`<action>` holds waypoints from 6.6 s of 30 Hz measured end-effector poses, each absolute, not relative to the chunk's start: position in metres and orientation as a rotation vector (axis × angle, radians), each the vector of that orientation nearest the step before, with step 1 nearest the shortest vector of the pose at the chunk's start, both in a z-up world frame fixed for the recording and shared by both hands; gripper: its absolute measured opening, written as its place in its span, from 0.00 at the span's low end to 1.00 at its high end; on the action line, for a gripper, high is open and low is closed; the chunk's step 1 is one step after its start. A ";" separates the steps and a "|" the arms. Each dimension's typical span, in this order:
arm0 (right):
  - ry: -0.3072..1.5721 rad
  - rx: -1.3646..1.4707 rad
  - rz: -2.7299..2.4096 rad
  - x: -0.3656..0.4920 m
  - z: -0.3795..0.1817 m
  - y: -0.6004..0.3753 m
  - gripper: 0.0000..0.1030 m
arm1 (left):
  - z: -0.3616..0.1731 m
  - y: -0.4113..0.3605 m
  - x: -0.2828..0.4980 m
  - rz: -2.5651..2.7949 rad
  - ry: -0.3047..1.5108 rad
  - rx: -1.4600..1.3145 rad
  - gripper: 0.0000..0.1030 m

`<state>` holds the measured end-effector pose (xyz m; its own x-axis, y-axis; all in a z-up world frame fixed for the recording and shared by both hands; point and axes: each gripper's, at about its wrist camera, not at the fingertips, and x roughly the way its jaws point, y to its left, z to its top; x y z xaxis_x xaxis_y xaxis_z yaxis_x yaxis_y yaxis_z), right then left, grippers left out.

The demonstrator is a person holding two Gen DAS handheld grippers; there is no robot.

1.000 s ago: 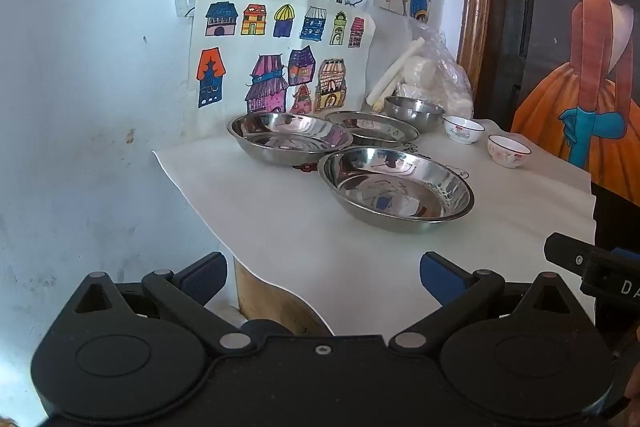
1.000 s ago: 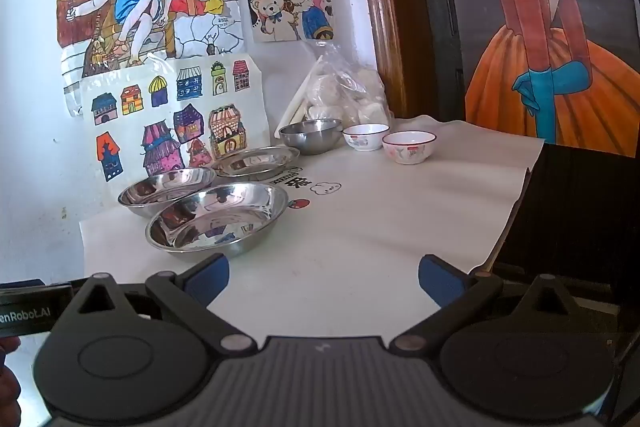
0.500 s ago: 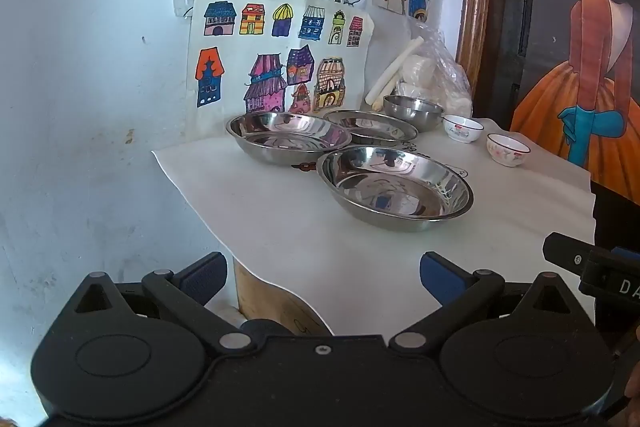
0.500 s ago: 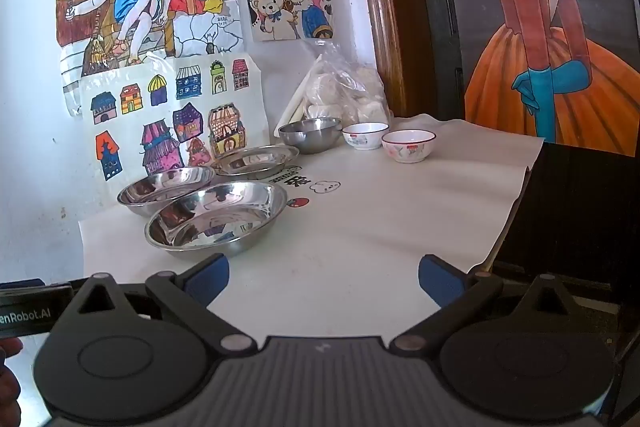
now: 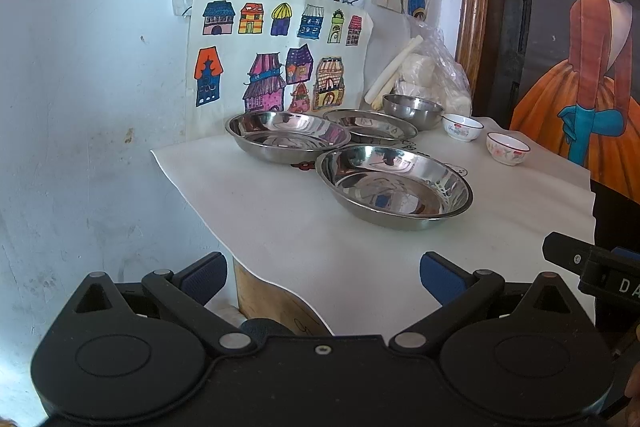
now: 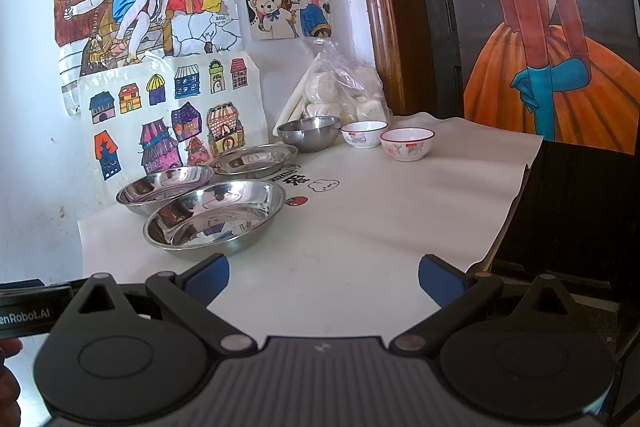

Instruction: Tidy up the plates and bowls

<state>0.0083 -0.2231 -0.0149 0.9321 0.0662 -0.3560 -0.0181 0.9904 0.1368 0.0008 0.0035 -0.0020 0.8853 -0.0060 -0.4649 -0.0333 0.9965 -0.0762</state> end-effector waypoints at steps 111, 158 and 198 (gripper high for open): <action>0.572 -0.011 0.204 0.177 0.019 -0.214 1.00 | 0.014 0.014 0.185 -0.056 0.819 -0.152 0.99; 0.624 0.084 0.260 0.186 0.006 -0.195 0.16 | -0.003 0.029 0.181 -0.053 0.761 -0.315 0.14; 0.529 -0.027 0.452 0.281 0.042 -0.097 0.18 | 0.026 0.119 0.244 0.134 0.573 -0.294 0.14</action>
<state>0.2807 -0.0970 0.0416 0.7672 0.4098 -0.4934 -0.4234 0.9014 0.0904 0.2444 0.1189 0.0263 0.8328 0.0431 -0.5519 -0.2056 0.9498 -0.2359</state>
